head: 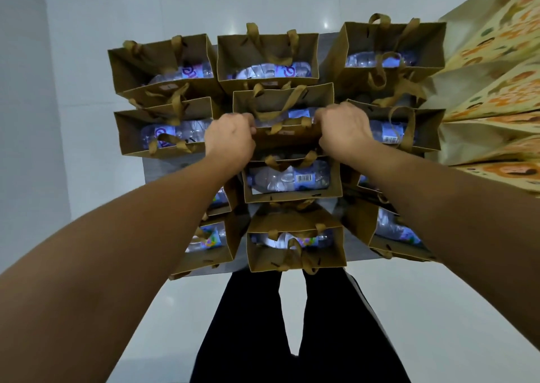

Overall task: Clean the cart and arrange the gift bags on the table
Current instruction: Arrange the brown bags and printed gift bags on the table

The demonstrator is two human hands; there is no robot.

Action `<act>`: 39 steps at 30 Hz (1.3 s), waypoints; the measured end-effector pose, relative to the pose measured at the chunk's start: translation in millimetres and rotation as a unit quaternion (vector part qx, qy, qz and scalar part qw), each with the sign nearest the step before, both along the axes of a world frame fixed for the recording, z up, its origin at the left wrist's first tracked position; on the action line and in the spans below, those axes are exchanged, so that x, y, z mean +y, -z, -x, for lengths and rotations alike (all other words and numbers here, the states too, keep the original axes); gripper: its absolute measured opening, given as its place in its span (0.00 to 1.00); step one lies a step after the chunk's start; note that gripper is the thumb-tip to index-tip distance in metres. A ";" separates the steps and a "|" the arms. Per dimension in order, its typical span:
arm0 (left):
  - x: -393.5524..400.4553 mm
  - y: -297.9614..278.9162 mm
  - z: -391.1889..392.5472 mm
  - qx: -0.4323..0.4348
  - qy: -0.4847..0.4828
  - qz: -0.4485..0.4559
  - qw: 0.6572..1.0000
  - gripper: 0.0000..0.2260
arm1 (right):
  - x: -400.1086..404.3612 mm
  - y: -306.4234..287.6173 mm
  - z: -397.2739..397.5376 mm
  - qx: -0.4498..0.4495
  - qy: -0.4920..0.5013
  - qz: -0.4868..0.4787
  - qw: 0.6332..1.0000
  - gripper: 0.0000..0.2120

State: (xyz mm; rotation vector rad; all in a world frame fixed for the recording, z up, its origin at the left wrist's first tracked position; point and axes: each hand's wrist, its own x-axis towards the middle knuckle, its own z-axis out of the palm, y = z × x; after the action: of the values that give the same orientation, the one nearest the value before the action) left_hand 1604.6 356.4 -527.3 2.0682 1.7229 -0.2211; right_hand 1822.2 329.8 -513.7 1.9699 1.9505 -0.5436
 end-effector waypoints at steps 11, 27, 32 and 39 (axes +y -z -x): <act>-57.0 -27.4 49.1 -0.067 -0.090 -0.025 0.993 0.08 | -59.0 -12.7 35.3 0.171 0.063 -0.092 0.979 0.10; -102.5 -6.2 217.8 -0.034 -0.396 0.119 0.910 0.09 | -74.4 -5.9 219.5 0.090 0.126 0.077 0.985 0.07; -86.9 -4.7 222.5 -0.049 -0.345 0.095 0.933 0.10 | -74.9 4.8 212.9 0.083 0.158 0.050 0.983 0.09; -97.5 -11.6 224.4 -0.091 -0.337 0.089 0.933 0.14 | -107.6 -0.6 218.3 0.140 0.242 -0.027 0.960 0.15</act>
State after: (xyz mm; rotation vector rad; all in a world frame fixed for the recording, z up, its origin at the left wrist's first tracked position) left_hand 1380.3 258.9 -515.6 1.2284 2.0830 0.0298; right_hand 1603.9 222.2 -513.1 2.5380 1.6268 -0.9433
